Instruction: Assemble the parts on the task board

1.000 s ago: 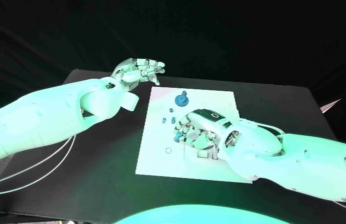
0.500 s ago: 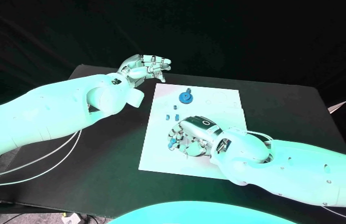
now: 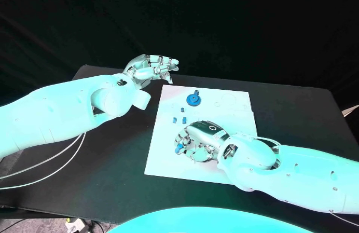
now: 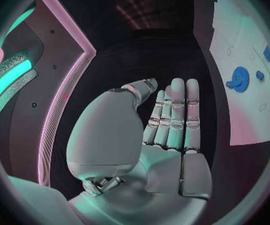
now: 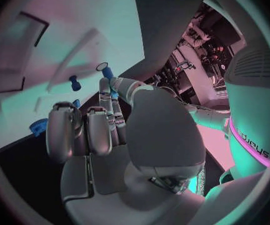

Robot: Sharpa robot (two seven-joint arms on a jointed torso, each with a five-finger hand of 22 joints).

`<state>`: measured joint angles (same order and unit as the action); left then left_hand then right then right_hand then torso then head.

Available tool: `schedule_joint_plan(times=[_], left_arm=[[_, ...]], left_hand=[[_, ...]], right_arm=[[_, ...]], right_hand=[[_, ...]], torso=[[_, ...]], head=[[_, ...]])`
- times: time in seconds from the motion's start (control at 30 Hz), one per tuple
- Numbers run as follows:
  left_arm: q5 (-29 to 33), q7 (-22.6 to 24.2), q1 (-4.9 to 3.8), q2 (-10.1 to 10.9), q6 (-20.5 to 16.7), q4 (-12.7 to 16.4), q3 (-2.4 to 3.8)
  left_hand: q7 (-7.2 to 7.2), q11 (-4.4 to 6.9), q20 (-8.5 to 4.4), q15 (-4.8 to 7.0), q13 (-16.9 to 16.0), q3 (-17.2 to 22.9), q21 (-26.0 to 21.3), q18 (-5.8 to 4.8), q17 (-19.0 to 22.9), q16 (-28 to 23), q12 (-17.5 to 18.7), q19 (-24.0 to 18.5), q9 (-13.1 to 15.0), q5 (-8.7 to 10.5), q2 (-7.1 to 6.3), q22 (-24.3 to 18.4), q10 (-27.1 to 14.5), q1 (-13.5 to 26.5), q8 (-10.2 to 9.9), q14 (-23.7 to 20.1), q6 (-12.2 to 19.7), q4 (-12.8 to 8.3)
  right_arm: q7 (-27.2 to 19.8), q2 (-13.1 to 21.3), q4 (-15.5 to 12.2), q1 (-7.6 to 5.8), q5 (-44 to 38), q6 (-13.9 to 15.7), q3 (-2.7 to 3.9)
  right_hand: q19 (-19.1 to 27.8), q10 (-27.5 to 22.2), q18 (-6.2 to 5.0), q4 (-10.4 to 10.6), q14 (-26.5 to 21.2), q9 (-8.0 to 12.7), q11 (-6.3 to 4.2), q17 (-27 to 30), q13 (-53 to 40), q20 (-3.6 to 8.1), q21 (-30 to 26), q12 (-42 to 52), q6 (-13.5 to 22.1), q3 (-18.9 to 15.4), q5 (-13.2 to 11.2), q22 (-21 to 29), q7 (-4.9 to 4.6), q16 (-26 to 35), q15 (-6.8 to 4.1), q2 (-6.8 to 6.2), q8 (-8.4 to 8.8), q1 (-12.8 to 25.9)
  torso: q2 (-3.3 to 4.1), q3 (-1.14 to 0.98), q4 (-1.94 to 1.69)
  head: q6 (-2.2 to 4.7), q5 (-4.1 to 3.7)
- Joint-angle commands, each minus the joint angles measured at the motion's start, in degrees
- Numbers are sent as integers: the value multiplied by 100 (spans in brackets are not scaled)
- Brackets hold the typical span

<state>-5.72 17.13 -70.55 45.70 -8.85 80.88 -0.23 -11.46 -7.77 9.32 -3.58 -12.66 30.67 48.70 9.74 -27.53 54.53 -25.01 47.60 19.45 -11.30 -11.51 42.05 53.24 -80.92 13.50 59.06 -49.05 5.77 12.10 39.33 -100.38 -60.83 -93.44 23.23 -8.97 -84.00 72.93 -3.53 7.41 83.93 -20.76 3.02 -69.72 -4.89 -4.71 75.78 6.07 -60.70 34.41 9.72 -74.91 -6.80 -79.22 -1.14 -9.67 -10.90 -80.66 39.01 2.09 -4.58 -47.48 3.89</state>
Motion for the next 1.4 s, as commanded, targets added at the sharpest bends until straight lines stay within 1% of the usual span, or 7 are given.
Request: schedule_joint_plan(times=[0.03, 0.23, 0.33, 0.87, 1.2, 1.4], left_arm=[[16, 35, -3, -5, 102, 12, 4], [16, 31, -3, 1, 103, 9, 4], [16, 30, -3, 3, 102, 4, 4], [16, 27, -3, 11, 105, 4, 4], [16, 24, -3, 17, 107, 6, 4], [16, 19, -3, 18, 114, 9, 4]], left_hand=[[-19, -9, 7, -10, 5, -36, -33, 74, 5, -37, -21, 46, 6, -18, 46, -4, -36, 13, -20, -31, 7, -13], [-19, -9, 7, -10, 5, -36, -33, 74, 5, -37, -21, 46, 6, -18, 46, -4, -36, 13, -20, -31, 7, -13], [-19, -9, 7, -10, 5, -36, -33, 74, 5, -37, -21, 46, 6, -18, 46, -4, -36, 13, -20, -31, 7, -13], [-19, -9, 7, -10, 5, -36, -33, 74, 5, -37, -21, 46, 6, -18, 46, -4, -36, 13, -20, -31, 7, -13], [-19, -9, 7, -10, 5, -36, -33, 74, 5, -37, -21, 46, 6, -18, 46, -4, -36, 13, -20, -31, 7, -13], [-19, -9, 7, -10, 5, -36, -33, 74, 5, -37, -21, 46, 6, -18, 46, -4, -36, 13, -20, -31, 7, -13]], right_arm=[[48, 2, -3, 7, -139, -60, 0], [71, 28, -12, 8, -159, -62, 0], [73, 36, -20, 8, -162, -88, 0], [96, 35, -2, 8, -169, -257, -1], [123, 17, 9, 8, -177, -328, -3], [131, -13, 28, 8, -178, -333, -10]], right_hand=[[-264, 27, 85, -36, 225, -395, 11, 8, -2, 55, 24, -32, -12, -11, 35, -936, -12, -32, -35, 25, -304, 56], [-267, 27, 87, -38, 226, -396, 11, 1, -2, 55, 37, -34, -10, -9, 35, -941, -12, -35, -35, 25, -304, 57], [-269, 27, 89, -47, 227, -400, 12, -2, -3, 54, 46, -37, -7, -6, 34, -945, -14, -38, -34, 22, -306, 59], [-270, 30, 90, -63, 228, -411, 15, -8, -5, 53, 49, -44, -2, -2, 32, -947, -18, -42, -30, 13, -312, 76], [-273, 31, 92, -69, 226, -415, 15, 5, -6, 53, 63, -47, 0, 0, 31, -954, -18, -36, -30, 10, -315, 83], [-273, 31, 93, -70, 226, -415, 15, 6, -6, 53, 64, -47, 0, 0, 31, -954, -18, -35, -30, 10, -315, 84]], torso=[[-2, 1, 0], [-2, 2, -5], [-4, 6, 1], [-4, 8, -3], [-5, 8, 3], [-2, 5, -7]], head=[[-8, 0], [-13, 0], [-20, 14], [-27, 10], [-29, 15], [-39, 19]])
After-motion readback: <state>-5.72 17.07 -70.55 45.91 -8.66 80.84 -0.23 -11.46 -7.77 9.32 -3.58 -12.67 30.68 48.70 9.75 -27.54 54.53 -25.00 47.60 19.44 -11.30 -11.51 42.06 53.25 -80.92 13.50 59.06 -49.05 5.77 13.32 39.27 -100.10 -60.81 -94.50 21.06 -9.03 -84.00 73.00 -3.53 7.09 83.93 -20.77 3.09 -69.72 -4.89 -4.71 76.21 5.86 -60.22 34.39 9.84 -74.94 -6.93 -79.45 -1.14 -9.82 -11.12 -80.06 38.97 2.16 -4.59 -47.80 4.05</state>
